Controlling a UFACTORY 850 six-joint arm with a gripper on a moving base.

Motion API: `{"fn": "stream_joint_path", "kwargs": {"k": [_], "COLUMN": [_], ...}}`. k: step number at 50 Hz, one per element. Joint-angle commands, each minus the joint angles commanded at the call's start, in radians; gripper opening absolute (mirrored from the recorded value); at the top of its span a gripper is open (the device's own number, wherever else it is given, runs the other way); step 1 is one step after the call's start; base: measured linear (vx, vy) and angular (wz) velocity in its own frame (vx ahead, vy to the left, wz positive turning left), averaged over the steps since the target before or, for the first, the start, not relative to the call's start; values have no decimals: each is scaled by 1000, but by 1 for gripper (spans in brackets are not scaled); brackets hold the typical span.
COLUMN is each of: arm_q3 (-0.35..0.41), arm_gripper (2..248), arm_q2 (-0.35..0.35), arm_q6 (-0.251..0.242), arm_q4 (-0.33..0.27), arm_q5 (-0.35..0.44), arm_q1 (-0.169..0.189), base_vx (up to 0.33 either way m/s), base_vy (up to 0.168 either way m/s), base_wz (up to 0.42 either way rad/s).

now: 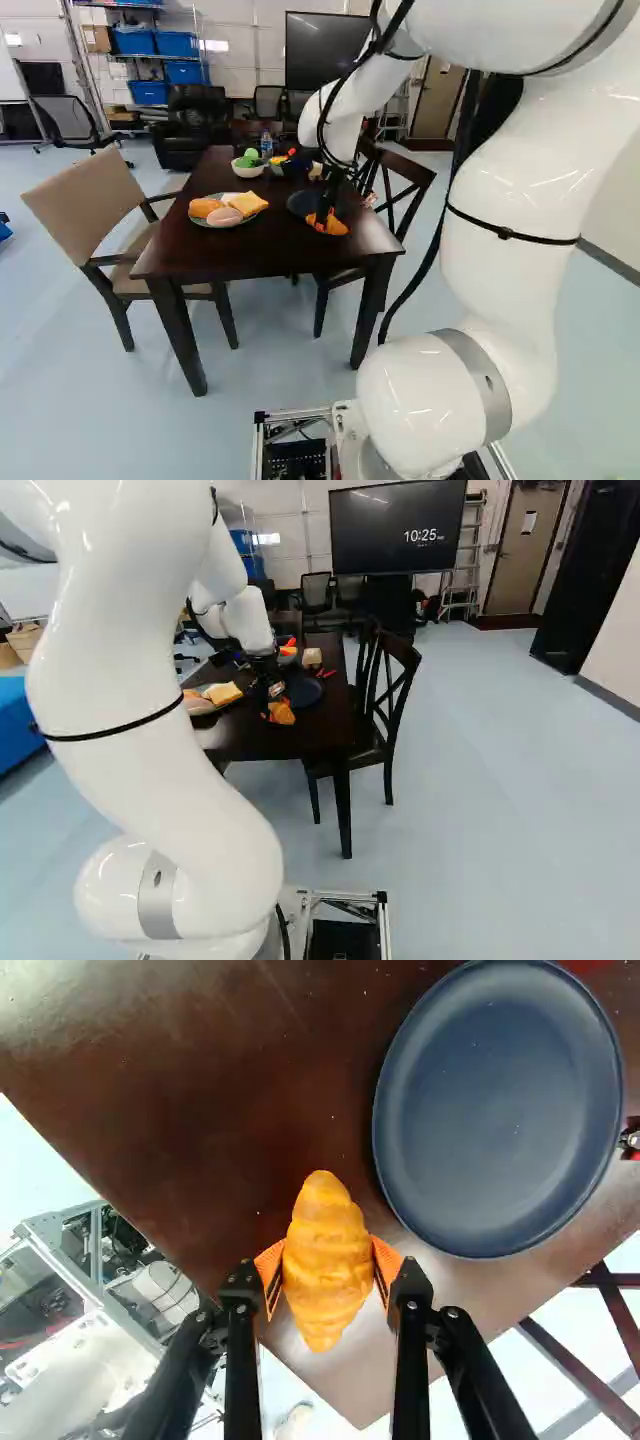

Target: Move the croissant to the empty plate

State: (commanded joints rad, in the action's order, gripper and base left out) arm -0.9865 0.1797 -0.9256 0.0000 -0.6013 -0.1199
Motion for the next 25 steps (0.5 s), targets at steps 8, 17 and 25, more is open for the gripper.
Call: {"fn": "stream_joint_path", "kwargs": {"k": [8,17,25], "arm_q3": [2,-9,-32], "arm_gripper": [132,132,132], "arm_q2": [-25,-41,-43], "arm_q6": [0,0,0], "arm_q4": [0,0,0], "arm_q5": [-13,-24,-35], "arm_q1": [2,14,28], "base_vx": [0,0,0], "base_vy": [0,0,0], "base_wz": [0,0,0]}}
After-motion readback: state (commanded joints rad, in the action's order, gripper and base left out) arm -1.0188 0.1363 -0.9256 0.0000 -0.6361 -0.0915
